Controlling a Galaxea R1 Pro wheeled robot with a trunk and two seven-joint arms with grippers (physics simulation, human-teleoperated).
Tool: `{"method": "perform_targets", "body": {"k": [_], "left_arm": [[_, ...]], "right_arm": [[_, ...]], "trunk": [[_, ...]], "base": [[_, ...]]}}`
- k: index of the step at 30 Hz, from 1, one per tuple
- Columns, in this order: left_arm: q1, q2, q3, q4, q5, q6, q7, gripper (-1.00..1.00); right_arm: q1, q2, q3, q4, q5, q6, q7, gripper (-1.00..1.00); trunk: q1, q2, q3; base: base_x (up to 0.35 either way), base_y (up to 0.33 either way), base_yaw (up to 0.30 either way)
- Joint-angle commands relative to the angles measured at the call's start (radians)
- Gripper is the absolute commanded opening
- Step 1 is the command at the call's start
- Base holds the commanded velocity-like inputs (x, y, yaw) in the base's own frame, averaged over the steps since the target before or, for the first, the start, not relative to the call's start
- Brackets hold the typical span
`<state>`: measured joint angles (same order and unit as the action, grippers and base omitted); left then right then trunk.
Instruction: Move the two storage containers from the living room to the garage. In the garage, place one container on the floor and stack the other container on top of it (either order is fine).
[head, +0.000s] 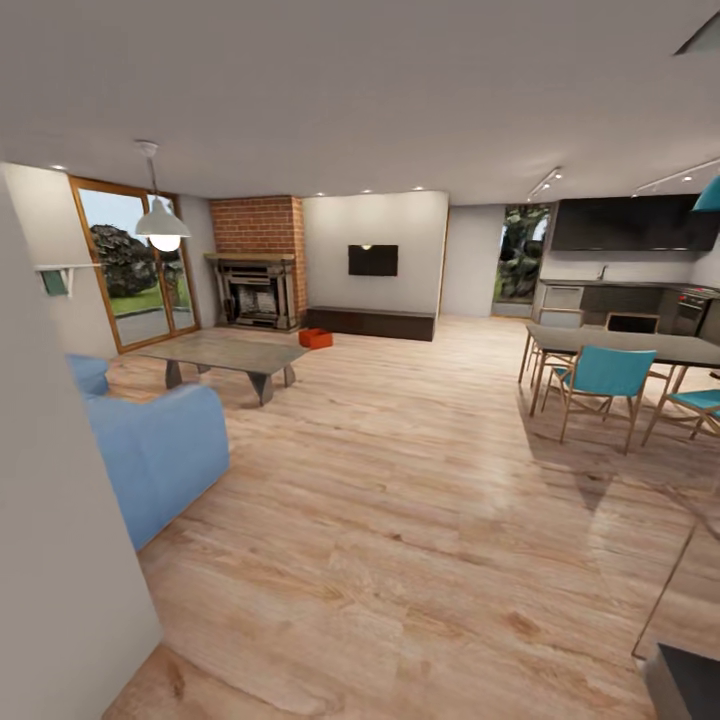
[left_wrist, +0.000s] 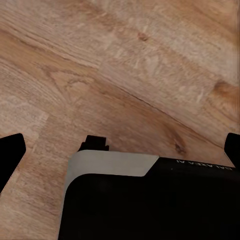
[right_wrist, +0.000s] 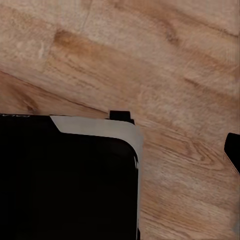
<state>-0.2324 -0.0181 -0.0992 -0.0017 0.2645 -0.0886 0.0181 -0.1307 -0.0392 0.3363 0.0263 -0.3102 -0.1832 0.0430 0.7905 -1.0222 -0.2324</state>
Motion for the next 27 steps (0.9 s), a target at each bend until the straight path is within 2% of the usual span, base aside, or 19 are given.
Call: {"method": "perform_targets", "body": {"k": [1, 27], "left_arm": [[-0.001, 0.000, -0.009, 0.001, 0.009, -0.003, 0.002, 1.00], [-0.001, 0.000, -0.010, 0.000, 0.007, -0.003, 0.002, 1.00]], "right_arm": [[-0.001, 0.000, 0.007, 0.003, -0.010, -0.005, 0.005, 1.00], [-0.001, -0.001, 0.009, 0.003, -0.009, -0.005, 0.005, 1.00]], "trunk": [[0.001, -0.001, -0.001], [0.001, -0.001, -0.001]], "base": [[0.323, 0.000, -0.004], [0.326, 0.000, 0.000]]}}
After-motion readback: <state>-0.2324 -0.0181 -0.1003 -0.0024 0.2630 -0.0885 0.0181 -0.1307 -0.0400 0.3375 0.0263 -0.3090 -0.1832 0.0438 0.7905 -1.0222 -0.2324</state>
